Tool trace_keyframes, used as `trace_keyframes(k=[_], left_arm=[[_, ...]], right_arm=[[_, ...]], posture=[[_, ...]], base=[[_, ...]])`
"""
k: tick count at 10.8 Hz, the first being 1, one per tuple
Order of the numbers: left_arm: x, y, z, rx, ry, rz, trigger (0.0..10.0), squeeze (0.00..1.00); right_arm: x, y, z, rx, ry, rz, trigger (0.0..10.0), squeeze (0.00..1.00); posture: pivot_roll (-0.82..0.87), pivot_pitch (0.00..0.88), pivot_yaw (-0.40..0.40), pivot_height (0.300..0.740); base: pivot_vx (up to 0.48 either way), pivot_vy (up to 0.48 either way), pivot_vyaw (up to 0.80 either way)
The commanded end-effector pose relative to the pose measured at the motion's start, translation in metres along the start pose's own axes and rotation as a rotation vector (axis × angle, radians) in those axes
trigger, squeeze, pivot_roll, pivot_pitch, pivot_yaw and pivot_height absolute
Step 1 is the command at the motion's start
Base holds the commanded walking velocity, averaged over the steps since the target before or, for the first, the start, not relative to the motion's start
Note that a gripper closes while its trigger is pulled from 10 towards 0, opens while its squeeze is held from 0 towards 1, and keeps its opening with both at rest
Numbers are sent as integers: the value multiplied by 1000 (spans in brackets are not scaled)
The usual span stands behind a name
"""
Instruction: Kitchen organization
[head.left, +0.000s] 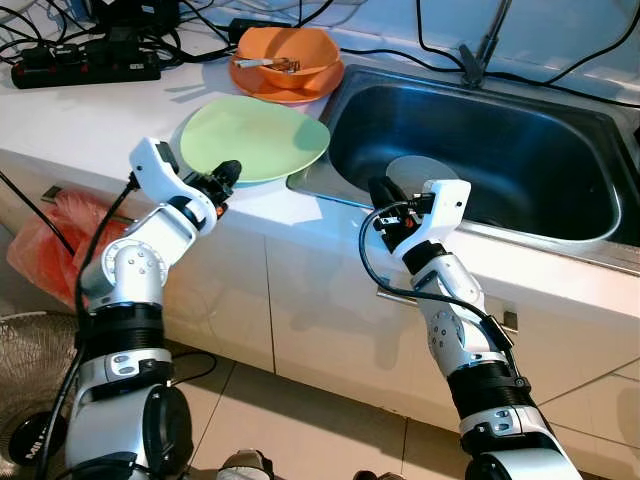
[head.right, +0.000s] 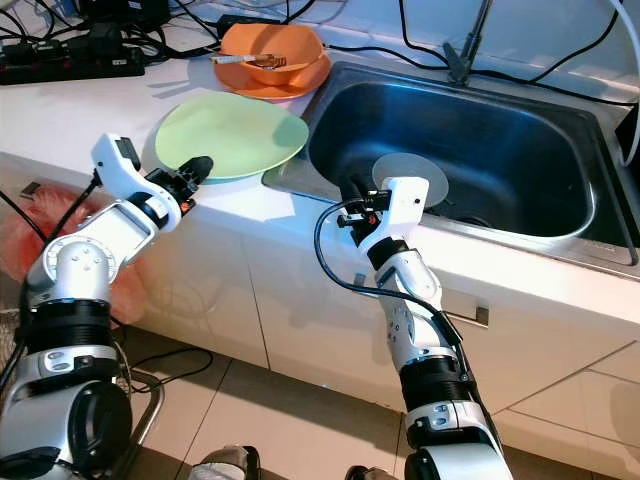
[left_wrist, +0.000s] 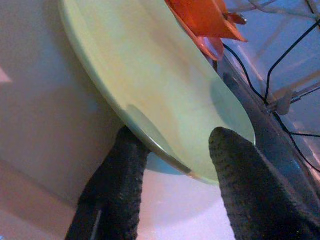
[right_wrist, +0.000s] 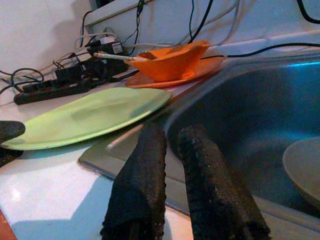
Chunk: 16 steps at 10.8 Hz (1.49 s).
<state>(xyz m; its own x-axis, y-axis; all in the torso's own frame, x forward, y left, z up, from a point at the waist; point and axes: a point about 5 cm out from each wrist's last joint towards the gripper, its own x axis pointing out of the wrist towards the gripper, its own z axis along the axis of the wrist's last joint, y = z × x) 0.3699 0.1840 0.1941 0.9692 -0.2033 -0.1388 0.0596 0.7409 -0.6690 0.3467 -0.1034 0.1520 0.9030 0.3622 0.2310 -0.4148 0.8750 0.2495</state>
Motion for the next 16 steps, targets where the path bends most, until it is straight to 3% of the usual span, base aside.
trace_keyframes(k=[1, 11, 12, 13, 16], left_arm=[[2, -4, -5, -15, 10, 2, 0, 0], [0, -21, -28, -100, -6, -15, 0, 0], [-1, -23, -33, -90, 0, -23, 3294, 0], [-3, -24, -38, -90, 3, -24, 10000, 0], [-8, -34, -59, -104, 33, -35, 10000, 0]], right_arm=[[-1, -2, 4, -8, -9, -3, 10000, 0], [0, -1, 3, -10, -3, 8, 10000, 0], [0, -1, 3, -9, -3, 9, 10000, 0], [0, -1, 3, -9, -2, 10, 10000, 0], [1, -1, 3, -9, 0, 13, 10000, 0]], posture=[[208, 96, -28, 740], [212, 83, -32, 740], [214, 84, -33, 740], [216, 86, -35, 740], [223, 88, -38, 740]], base=[[0, 0, 0], [0, 0, 0], [0, 0, 0], [0, 0, 0], [0, 0, 0]])
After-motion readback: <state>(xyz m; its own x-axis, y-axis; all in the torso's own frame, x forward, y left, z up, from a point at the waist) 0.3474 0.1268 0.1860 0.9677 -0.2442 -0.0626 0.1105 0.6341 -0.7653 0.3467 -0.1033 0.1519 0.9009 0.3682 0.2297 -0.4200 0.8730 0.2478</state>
